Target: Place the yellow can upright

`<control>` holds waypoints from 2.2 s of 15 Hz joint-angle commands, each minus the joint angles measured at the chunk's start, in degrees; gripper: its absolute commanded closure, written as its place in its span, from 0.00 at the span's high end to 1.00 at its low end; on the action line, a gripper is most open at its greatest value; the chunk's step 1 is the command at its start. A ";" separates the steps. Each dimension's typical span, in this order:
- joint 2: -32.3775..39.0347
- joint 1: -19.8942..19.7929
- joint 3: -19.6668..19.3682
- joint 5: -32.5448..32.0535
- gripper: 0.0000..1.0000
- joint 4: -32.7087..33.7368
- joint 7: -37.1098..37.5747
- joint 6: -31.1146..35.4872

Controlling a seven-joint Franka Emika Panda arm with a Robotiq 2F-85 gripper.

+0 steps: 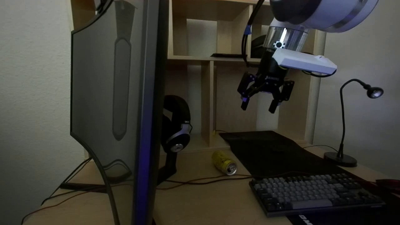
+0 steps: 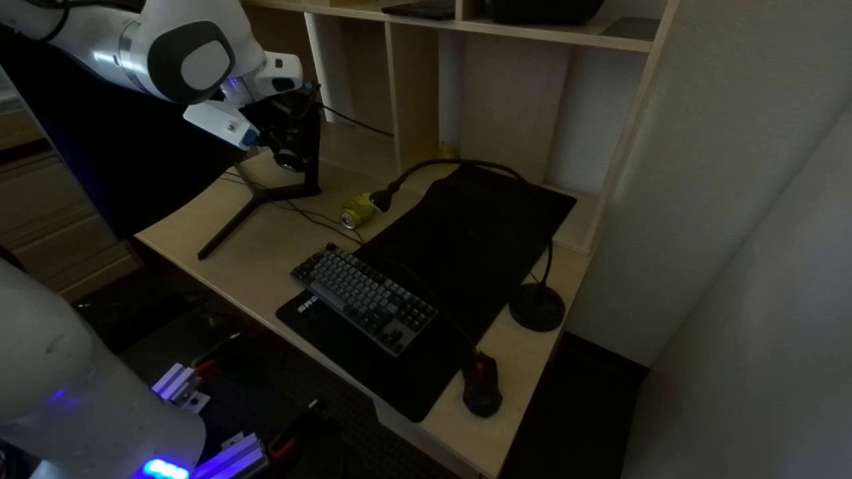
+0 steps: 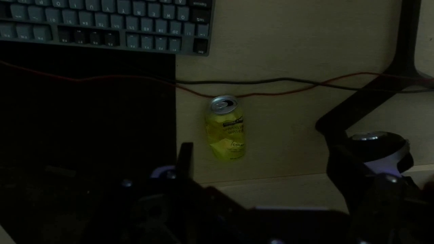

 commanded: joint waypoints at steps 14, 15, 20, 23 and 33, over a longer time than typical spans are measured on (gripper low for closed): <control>0.05 1.73 -1.11 -0.05 1.00 0.10 0.79 1.65; 0.05 1.74 -1.12 -0.04 1.00 0.10 0.79 1.60; 0.05 1.76 -1.14 -0.03 1.00 0.10 0.79 1.45; 5.96 0.13 1.44 -2.66 1.00 -3.02 3.37 13.29; 19.28 -6.23 6.70 -18.67 1.00 -3.10 19.83 21.84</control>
